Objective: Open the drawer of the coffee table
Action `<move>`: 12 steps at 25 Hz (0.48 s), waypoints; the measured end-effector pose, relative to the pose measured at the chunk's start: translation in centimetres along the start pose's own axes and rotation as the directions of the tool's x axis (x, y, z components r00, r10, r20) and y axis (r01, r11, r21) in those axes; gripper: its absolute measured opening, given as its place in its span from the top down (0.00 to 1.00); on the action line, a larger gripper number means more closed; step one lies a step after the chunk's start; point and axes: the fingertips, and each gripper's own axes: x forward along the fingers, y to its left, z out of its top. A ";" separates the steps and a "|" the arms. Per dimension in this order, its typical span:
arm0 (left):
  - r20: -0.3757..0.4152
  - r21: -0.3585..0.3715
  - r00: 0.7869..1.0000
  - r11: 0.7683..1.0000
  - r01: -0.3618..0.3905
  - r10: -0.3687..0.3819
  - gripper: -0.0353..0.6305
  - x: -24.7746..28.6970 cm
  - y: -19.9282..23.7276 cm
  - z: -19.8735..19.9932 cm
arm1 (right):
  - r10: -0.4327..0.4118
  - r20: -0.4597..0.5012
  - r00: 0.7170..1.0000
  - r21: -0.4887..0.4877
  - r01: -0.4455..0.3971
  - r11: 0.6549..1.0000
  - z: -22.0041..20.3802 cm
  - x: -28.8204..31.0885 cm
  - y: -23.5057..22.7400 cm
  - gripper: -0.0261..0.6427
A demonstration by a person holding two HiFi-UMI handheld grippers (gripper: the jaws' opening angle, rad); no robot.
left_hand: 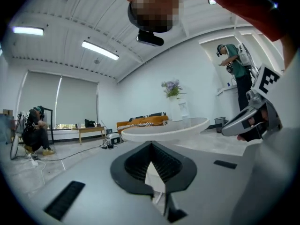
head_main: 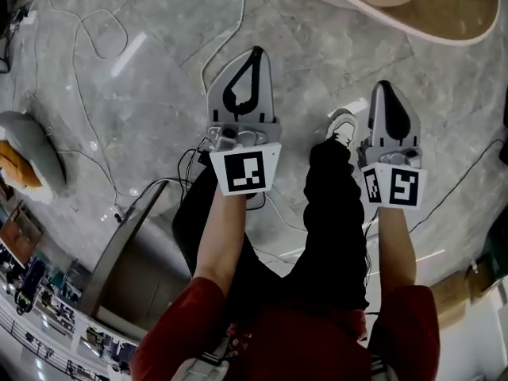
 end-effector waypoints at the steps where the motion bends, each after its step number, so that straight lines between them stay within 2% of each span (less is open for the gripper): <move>1: 0.020 -0.008 1.000 1.000 -0.013 0.013 0.93 0.5 -0.5 -2.5 | -0.006 0.009 1.000 -0.005 0.007 1.000 -2.3 1.3 -0.7 0.92; 3: 0.049 -0.002 0.998 1.000 -0.030 0.030 0.93 1.9 -1.7 -7.5 | -0.021 0.036 0.999 -0.006 0.021 1.000 -6.6 4.0 -2.4 0.92; 7: 0.041 -0.020 0.997 0.998 -0.063 0.064 0.93 3.7 -3.6 -16.6 | -0.022 0.102 0.995 -0.009 0.023 1.000 -13.4 8.5 -4.8 0.92; 12: 0.102 -0.019 0.993 0.998 -0.057 0.058 0.93 5.9 -6.7 -22.5 | -0.021 0.173 0.985 -0.036 0.028 0.999 -19.8 12.7 -7.4 0.92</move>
